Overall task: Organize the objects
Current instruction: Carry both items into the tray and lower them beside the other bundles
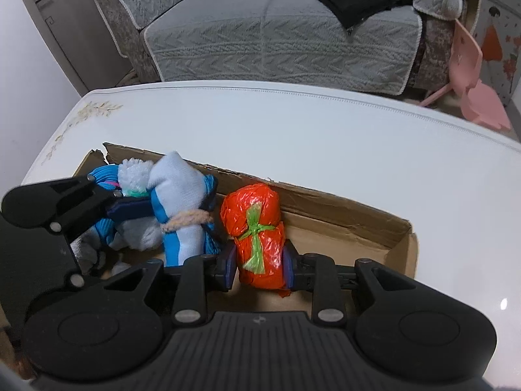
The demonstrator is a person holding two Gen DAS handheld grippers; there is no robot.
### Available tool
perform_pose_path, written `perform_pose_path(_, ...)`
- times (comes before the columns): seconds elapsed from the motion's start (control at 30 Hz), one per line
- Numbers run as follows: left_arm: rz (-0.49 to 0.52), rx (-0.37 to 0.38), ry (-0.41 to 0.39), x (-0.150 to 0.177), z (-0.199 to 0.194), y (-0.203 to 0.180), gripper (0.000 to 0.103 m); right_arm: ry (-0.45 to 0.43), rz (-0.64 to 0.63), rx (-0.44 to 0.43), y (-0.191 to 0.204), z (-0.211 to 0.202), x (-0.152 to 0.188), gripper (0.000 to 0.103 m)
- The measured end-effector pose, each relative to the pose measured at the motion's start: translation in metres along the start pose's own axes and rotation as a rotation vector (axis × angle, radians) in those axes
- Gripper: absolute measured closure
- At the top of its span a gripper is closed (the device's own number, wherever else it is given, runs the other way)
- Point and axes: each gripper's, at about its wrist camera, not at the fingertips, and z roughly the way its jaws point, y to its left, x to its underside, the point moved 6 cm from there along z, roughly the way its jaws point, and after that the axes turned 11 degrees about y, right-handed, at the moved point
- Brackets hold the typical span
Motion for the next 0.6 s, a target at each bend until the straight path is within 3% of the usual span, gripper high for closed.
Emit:
perform_pose_path(0.13, -0.001, 0.003, 0.002, -0.002, 0.002, 0.003, 0.029, 0.009, 0.000, -0.004, 0.000, 0.002, 0.004, 0.076)
perform_pose_path(0.43, -0.025, 0.018, 0.008, 0.001, -0.002, 0.004, 0.014, 0.012, 0.002, -0.010, 0.002, -0.003, 0.003, 0.067)
perform_pose_path(0.6, -0.091, 0.041, 0.018, -0.002, -0.014, 0.005, 0.007, 0.009, 0.003, 0.008, 0.004, -0.012, 0.002, 0.063)
